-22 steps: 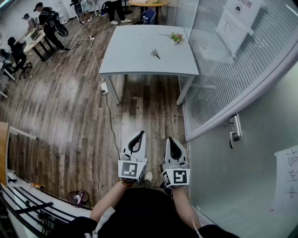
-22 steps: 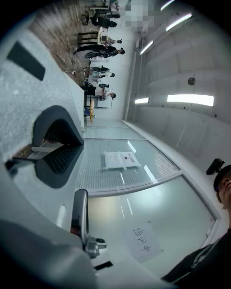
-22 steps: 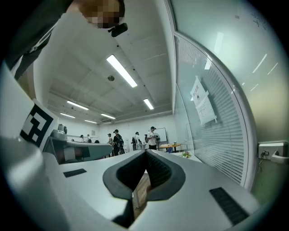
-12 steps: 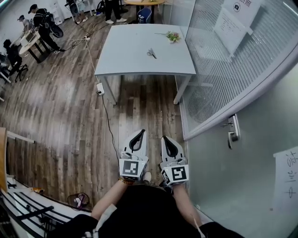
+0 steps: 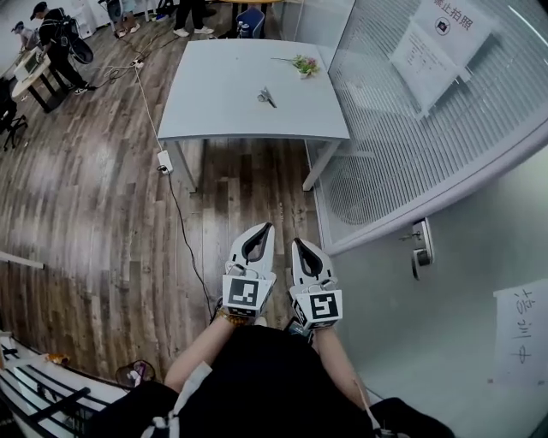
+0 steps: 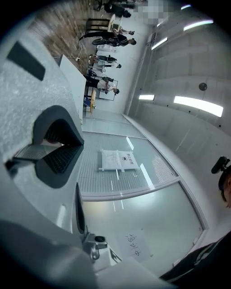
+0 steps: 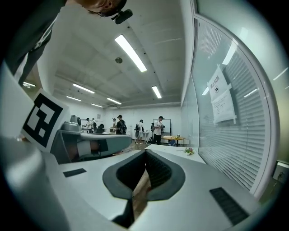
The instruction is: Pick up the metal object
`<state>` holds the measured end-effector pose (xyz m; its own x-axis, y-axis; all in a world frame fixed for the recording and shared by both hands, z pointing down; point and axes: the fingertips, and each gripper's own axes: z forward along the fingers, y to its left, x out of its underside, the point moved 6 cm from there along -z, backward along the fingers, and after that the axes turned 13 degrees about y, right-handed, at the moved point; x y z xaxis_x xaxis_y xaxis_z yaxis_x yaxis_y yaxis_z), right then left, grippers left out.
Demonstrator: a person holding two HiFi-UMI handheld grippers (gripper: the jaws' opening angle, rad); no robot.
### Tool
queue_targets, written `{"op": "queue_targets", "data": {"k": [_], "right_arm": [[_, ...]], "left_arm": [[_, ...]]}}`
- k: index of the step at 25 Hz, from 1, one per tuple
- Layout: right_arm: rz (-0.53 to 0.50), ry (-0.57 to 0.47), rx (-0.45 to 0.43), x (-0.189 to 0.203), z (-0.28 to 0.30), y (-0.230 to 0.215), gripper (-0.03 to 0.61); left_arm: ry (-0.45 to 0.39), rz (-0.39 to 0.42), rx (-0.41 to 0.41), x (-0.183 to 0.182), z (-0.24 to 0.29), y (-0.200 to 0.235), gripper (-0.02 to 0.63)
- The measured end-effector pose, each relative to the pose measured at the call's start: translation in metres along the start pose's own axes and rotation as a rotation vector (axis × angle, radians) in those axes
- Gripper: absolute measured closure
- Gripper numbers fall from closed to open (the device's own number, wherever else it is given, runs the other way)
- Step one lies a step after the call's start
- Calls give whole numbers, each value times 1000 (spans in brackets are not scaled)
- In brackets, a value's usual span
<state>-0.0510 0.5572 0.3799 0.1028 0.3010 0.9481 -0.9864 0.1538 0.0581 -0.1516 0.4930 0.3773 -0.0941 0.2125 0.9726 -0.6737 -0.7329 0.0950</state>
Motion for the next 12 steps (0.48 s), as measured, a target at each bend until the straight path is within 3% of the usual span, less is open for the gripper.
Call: {"op": "queue_targets", "data": {"k": [12], "right_arm": [[-43, 86, 3, -23, 79, 24, 578]], "left_arm": [[-16, -64, 21, -1, 32, 84, 607]]}}
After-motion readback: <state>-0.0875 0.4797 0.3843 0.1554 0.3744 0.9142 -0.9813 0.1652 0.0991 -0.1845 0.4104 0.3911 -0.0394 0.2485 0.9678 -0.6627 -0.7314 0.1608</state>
